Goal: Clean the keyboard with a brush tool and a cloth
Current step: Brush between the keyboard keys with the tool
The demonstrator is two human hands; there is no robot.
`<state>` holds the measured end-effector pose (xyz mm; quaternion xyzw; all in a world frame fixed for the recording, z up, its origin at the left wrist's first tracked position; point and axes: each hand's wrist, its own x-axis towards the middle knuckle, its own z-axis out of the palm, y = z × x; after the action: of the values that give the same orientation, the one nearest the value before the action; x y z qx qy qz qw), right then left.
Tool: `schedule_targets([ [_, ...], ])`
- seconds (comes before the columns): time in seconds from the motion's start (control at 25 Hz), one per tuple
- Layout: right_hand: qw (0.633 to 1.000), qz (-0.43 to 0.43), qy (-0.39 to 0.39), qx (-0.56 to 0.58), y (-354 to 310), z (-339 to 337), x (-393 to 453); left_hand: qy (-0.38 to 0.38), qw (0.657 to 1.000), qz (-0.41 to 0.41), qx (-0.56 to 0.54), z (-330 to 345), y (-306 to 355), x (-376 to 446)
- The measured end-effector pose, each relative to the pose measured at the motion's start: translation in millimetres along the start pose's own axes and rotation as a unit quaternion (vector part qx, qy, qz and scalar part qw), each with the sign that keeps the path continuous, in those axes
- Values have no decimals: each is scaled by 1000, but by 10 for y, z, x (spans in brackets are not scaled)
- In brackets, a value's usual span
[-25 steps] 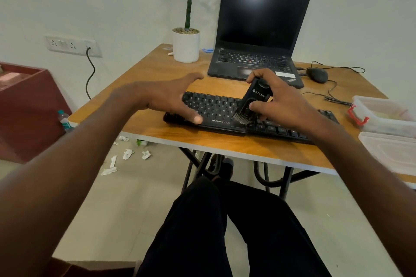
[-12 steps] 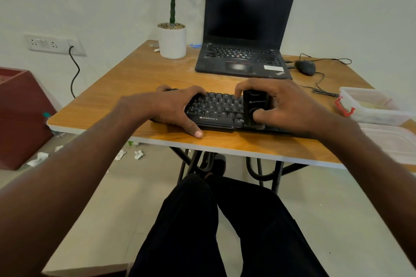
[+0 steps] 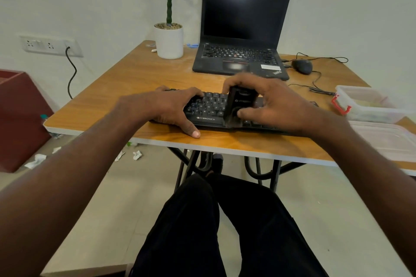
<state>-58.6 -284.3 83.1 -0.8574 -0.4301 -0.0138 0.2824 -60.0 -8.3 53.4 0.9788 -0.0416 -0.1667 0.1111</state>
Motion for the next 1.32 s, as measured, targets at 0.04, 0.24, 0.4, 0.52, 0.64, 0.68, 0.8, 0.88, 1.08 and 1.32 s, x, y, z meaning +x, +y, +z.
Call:
schedule_targets([
  [0.04,1000,-2,-20,1,17,1,-37,-1,1000,-4,1,4,8,6],
  [0.24,989,111,42,-85,247,-184,-163,-8,1000,-13,4,-6,-2,12],
  [0.4,994,86,67,-16,303,-205,-277,-8,1000,-10,8,-10,22,-11],
  [0.52,968,178,108,-138,409,-341,-338,-11,1000,-7,8,-14,16,-2],
  [0.64,984,140,90,-65,386,-325,-391,-14,1000,-1,9,-9,-14,27],
  [0.68,991,120,58,-26,344,-315,-415,-15,1000,-1,5,-5,-23,42],
  [0.8,979,177,47,-93,357,-401,-482,-20,1000,0,-5,0,-65,84],
  [0.88,943,259,100,-185,380,-430,-548,-25,1000,4,-7,7,-97,90],
  [1.08,923,251,235,-172,328,-332,-652,-29,999,14,-3,0,-121,98],
  [1.32,898,291,328,23,432,-355,-680,-50,997,43,27,-33,-34,-6],
])
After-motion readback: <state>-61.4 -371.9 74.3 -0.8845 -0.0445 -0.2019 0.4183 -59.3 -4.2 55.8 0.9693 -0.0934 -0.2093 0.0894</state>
